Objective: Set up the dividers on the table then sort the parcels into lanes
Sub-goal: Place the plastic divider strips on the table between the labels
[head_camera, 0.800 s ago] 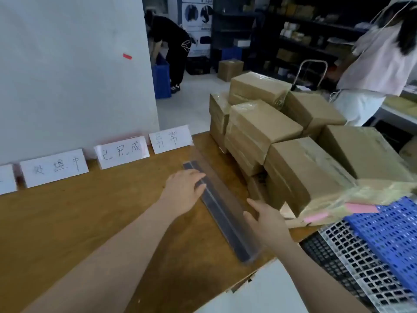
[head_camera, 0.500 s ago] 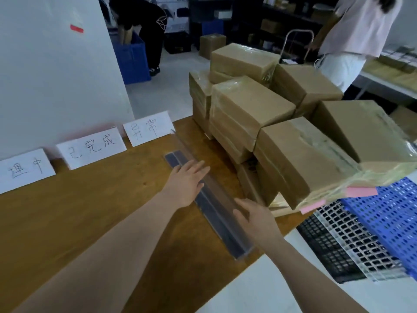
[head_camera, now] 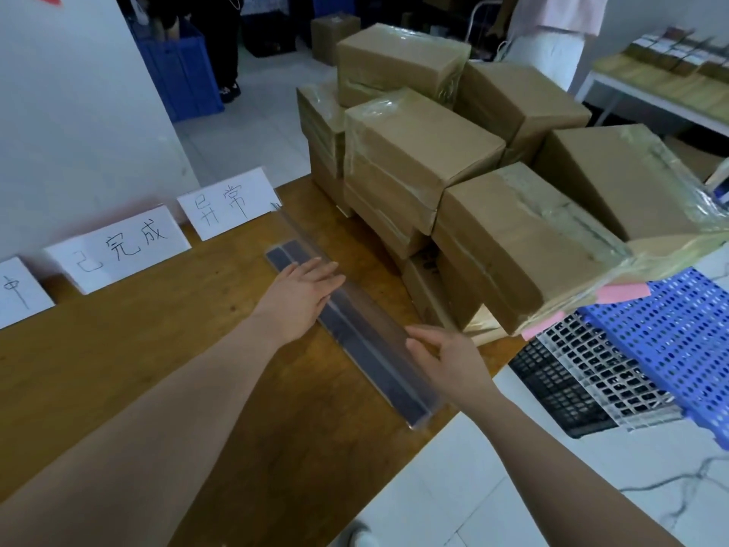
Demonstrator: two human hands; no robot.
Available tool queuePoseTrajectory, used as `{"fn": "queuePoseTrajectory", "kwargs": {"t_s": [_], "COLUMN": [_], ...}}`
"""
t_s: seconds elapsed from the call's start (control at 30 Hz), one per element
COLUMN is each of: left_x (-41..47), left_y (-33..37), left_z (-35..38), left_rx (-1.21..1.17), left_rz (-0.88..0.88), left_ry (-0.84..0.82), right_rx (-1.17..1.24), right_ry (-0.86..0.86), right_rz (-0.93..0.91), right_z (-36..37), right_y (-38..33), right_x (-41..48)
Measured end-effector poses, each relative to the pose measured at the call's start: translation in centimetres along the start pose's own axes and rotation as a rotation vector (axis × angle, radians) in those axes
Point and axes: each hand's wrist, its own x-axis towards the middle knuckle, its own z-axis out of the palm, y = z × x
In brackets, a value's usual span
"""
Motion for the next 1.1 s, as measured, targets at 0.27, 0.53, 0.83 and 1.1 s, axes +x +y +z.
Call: {"fn": "queuePoseTrajectory", "kwargs": {"t_s": [0.27, 0.53, 0.83, 1.1], "left_x": [-0.4, -0.4, -4.8, -9.4], "left_y": [-1.0, -1.6, -4.8, -7.3], "left_z": [-0.9, -3.4, -6.6, -7.3], "left_rx": [-0.075, -0.009, 0.031, -0.016], "left_rz": [-0.042, -0.086, -0.313, -0.578], "left_ry": [0.056, -0.207, -0.399, -0.321], "right_rx": [0.070, 0.147, 0.191, 0.019], "right_ry": [0.019, 0.053, 0.063, 0.016], "right_rz": [0.058, 0.146, 0.148, 0.117], "right_z": [0.2, -0.4, -1.1, 1.0], "right_y": [-0.7, -0.8, -1.4, -1.2], "right_x": [-0.3, -0.2, 0.2, 1.4]}}
